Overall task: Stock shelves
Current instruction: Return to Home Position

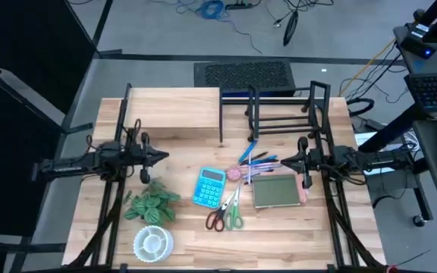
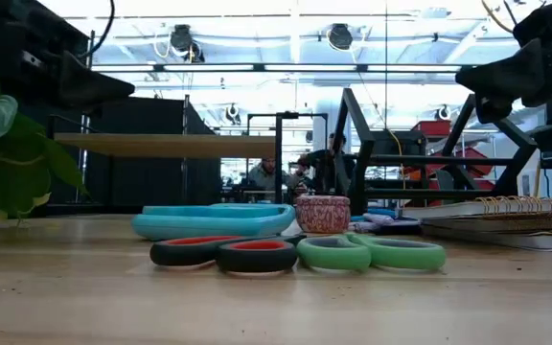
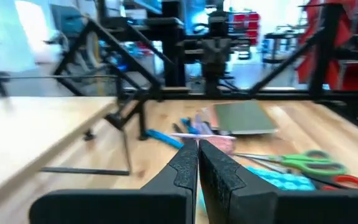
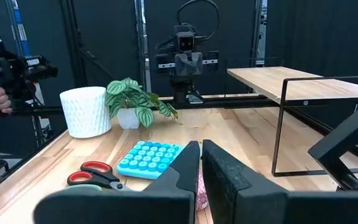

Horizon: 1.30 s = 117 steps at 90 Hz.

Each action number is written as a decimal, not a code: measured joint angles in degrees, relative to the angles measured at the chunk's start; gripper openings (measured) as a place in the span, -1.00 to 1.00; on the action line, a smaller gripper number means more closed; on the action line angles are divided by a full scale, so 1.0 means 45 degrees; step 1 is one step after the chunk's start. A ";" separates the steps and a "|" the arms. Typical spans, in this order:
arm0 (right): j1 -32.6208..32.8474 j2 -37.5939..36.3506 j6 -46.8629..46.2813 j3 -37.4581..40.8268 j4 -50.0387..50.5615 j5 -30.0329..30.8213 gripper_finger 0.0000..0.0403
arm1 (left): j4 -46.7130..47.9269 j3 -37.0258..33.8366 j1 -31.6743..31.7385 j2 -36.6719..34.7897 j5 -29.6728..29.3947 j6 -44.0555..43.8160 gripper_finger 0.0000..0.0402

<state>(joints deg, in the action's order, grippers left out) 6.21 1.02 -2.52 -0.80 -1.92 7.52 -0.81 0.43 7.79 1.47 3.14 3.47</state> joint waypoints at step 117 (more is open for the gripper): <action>-0.0001 0.0005 0.0000 0.0000 -0.0002 -0.0004 -0.98 | -0.0021 -0.0005 -0.0010 -0.0252 -0.0132 -0.0016 -1.00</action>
<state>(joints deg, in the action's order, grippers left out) 6.21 1.04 -2.52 -0.80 -1.93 7.51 -0.91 0.40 7.75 0.34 2.55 3.40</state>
